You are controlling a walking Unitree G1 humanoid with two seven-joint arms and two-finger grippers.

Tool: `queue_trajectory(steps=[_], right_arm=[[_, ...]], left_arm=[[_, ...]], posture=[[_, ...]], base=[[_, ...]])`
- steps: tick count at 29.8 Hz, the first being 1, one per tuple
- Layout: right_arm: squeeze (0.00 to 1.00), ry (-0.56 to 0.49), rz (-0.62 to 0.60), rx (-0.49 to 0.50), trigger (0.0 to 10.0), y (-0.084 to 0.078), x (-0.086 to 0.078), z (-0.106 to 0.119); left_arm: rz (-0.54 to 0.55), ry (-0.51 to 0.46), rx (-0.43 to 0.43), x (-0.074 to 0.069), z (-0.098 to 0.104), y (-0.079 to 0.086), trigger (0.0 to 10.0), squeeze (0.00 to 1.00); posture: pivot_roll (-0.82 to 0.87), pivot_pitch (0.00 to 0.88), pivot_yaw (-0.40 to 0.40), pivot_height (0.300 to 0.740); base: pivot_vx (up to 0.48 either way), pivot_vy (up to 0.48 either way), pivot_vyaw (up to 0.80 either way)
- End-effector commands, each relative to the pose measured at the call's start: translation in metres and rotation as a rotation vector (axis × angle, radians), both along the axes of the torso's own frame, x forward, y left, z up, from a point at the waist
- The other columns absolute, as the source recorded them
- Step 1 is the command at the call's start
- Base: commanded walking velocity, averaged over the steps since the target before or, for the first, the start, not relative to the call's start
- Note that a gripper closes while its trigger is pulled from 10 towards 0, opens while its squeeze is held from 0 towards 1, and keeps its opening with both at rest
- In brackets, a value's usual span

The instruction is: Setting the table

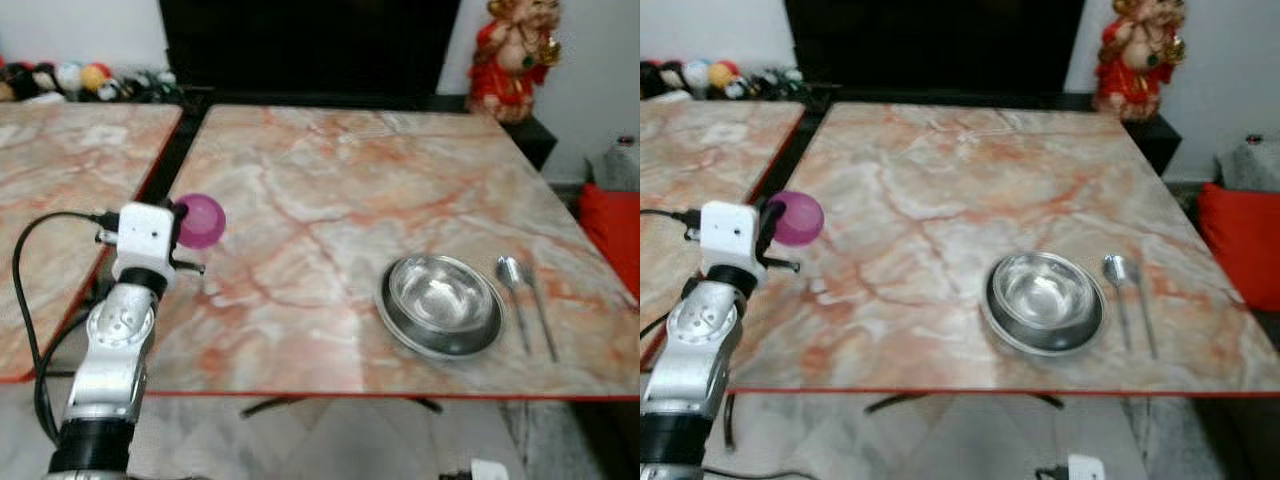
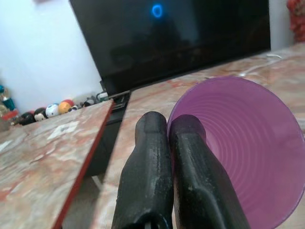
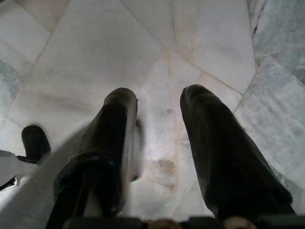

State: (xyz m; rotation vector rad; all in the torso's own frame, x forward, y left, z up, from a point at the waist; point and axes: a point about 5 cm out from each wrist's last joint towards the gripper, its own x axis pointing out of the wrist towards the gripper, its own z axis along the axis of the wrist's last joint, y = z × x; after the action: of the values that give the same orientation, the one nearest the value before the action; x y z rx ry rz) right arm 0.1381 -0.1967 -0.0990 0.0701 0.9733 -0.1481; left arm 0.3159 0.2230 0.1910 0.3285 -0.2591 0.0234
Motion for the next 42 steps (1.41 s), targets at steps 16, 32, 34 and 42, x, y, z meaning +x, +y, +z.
queue_trajectory(steps=[16, 32, 34, 42], right_arm=[[0.0, 0.002, 0.022, -0.027, 10.0, -0.007, 0.0, 0.001], [0.0, 0.001, 0.032, -0.034, 10.0, -0.007, 0.0, 0.001], [0.0, 0.003, 0.039, -0.038, 10.0, -0.008, 0.001, 0.002], [0.0, 0.0, 0.043, -0.036, 10.0, -0.007, 0.002, 0.002]], left_arm=[[-0.098, 0.067, -0.063, 0.003, -0.006, -0.011, 10.0, 0.0], [-0.111, 0.073, -0.118, 0.004, -0.003, -0.009, 10.0, 0.0], [-0.113, 0.074, -0.117, 0.004, -0.003, -0.009, 10.0, 0.0], [-0.12, 0.085, -0.122, 0.004, -0.004, -0.011, 10.0, 0.0]], posture=[[0.07, 0.0, -0.004, 0.74], [0.06, 0.0, -0.003, 0.74], [0.06, 0.0, -0.003, 0.74], [0.06, 0.0, -0.002, 0.74]], base=[[0.0, -0.215, 0.0], [0.0, 0.0, 0.0], [0.0, 0.0, 0.0], [0.0, 0.0, 0.0]])
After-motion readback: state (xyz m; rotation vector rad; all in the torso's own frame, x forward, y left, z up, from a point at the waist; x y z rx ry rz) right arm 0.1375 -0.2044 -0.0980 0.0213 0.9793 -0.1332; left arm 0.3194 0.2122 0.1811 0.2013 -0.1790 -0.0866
